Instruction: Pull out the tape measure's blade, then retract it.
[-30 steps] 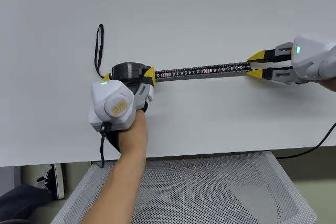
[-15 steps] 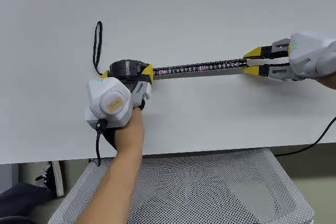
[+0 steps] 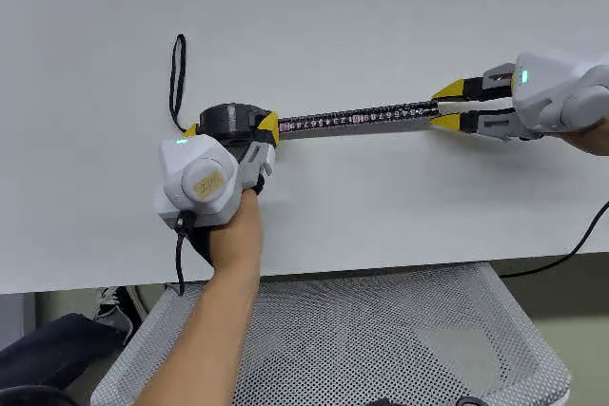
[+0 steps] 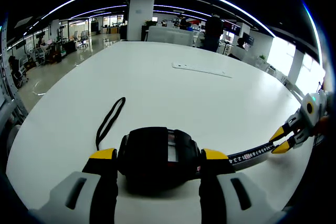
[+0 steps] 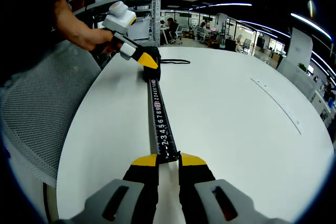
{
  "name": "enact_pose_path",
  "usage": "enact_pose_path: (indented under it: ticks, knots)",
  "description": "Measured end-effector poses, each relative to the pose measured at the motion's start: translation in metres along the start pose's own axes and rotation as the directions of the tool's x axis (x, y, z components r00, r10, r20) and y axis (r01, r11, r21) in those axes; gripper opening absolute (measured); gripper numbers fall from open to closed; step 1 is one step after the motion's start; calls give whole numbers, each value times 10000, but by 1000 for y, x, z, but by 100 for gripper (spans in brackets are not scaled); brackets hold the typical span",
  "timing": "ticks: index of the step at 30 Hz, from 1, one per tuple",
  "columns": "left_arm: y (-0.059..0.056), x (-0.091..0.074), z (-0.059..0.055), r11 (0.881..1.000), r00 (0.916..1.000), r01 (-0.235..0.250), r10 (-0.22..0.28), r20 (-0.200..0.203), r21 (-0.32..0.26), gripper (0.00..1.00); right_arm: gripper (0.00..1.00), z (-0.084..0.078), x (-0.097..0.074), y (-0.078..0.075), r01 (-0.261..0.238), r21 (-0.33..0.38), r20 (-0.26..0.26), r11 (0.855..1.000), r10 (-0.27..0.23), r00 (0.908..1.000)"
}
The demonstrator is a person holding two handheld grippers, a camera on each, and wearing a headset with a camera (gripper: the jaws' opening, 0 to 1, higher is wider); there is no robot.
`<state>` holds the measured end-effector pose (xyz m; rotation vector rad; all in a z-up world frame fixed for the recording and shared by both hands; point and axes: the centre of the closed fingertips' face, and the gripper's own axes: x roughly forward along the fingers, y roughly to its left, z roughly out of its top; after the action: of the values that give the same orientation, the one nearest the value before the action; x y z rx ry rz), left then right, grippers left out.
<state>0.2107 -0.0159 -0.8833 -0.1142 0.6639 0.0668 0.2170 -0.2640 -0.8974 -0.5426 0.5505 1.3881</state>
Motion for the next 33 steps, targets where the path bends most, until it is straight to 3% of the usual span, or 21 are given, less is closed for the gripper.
enact_pose_path:
  ticks: [33]
  knots:
    - [1,-2,1,9998,9999,160,-160,-26,-112,59,12,11,10,1,-90,-65,144,9999,91,9999]
